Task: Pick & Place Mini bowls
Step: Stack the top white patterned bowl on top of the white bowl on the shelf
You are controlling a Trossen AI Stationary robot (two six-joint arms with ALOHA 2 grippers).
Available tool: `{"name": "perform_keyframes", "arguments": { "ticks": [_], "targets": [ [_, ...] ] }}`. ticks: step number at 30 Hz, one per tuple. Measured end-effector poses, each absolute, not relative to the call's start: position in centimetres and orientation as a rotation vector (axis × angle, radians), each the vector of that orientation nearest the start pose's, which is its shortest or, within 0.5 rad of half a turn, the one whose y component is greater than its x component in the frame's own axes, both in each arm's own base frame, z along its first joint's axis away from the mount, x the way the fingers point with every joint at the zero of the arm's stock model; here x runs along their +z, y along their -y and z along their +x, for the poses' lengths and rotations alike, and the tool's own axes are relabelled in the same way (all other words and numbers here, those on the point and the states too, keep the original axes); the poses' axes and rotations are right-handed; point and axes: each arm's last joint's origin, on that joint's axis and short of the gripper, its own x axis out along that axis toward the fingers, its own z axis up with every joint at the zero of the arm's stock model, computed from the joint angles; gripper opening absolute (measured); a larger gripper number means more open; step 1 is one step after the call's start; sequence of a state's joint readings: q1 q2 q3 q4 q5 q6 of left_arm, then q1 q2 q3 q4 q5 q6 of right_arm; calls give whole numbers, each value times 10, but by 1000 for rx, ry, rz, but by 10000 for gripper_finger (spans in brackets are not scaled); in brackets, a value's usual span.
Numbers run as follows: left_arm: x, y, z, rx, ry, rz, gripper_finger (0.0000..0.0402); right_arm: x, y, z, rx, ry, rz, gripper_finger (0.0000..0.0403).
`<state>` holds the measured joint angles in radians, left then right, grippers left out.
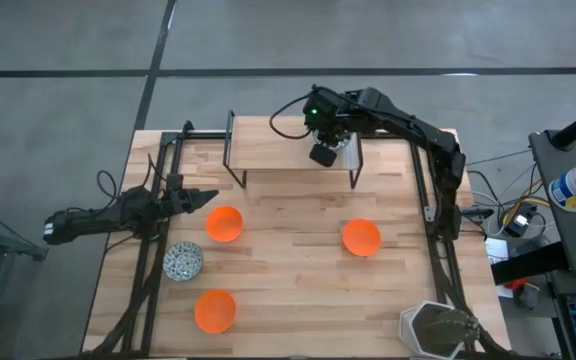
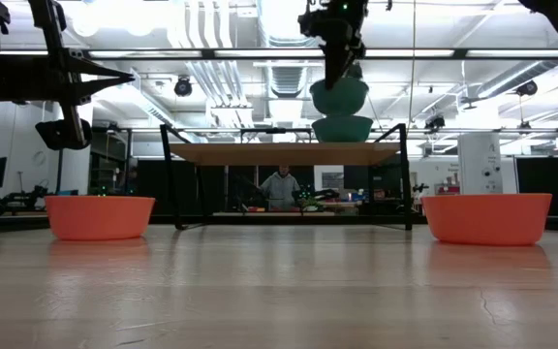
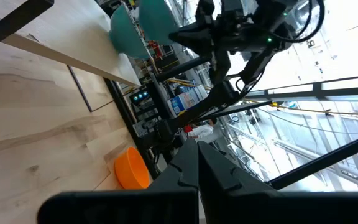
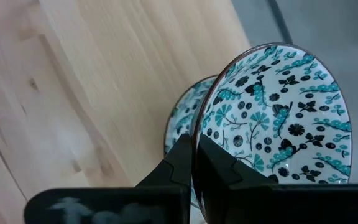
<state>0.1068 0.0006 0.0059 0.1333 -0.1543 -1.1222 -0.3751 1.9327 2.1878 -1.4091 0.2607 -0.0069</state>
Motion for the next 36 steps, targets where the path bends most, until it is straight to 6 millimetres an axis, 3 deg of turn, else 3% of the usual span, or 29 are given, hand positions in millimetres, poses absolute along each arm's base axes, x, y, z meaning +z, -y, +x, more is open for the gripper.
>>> {"name": "perform_keyframes", "arguments": {
  "ticks": [13, 36],
  "targets": [
    [178, -15, 95, 155, 271, -1117, 0, 346, 147, 353, -548, -1255, 65, 8],
    [178, -15, 95, 155, 271, -1117, 0, 340, 155, 351, -577, -1245, 111, 29]
  ]
}}
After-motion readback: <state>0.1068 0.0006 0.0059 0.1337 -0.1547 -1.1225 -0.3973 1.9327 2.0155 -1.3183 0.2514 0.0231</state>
